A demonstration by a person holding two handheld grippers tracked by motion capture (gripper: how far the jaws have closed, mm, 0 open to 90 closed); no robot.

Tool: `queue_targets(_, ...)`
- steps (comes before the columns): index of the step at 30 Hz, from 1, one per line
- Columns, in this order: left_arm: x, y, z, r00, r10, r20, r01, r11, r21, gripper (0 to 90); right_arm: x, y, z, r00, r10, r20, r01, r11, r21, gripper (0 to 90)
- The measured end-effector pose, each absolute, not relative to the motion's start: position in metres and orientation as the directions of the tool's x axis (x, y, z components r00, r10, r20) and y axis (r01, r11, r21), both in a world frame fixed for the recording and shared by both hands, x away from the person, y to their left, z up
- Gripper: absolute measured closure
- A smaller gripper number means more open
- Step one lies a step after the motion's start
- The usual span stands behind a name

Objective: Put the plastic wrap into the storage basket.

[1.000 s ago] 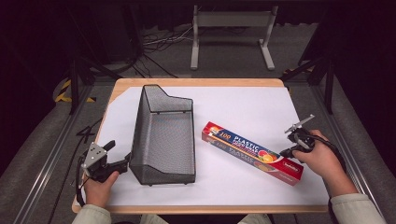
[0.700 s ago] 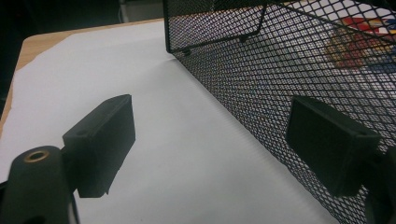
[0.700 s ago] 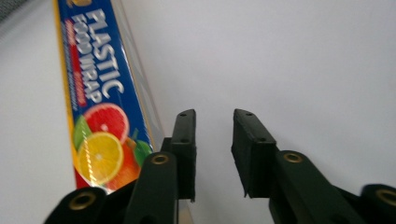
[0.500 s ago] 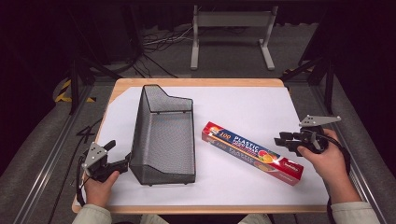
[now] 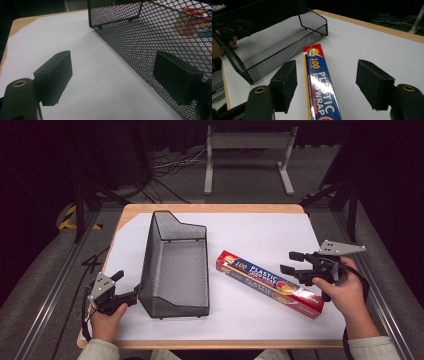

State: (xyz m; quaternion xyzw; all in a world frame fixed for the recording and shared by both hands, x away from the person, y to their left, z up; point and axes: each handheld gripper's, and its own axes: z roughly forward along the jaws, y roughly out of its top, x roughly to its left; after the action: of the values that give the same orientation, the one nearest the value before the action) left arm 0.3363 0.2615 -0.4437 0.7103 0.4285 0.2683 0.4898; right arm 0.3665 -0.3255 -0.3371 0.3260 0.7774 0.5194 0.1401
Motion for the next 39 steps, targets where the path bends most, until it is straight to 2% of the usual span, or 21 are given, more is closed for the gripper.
queue_targets(7, 0.334, 0.263, -0.444, 0.483, 0.875, -0.038, 0.346, -0.150, 0.926, 16.7, 0.372, -0.306, -0.333, -0.779, 0.616, 0.119, 0.336, 0.249, 0.908, 22.6)
queue_targets(18, 0.333, 0.264, -0.444, 0.481, 0.876, -0.036, 0.346, -0.152, 0.926, 16.7, 0.385, -0.275, -0.341, -0.782, 0.621, 0.054, 0.346, 0.361, 0.866, 16.7)
queue_targets(39, 0.334, 0.264, -0.444, 0.483, 0.875, -0.031, 0.343, -0.156, 0.926, 16.6, 0.403, -0.261, -0.374, -0.764, 0.645, -0.003, 0.467, 0.556, 0.688, 15.6)
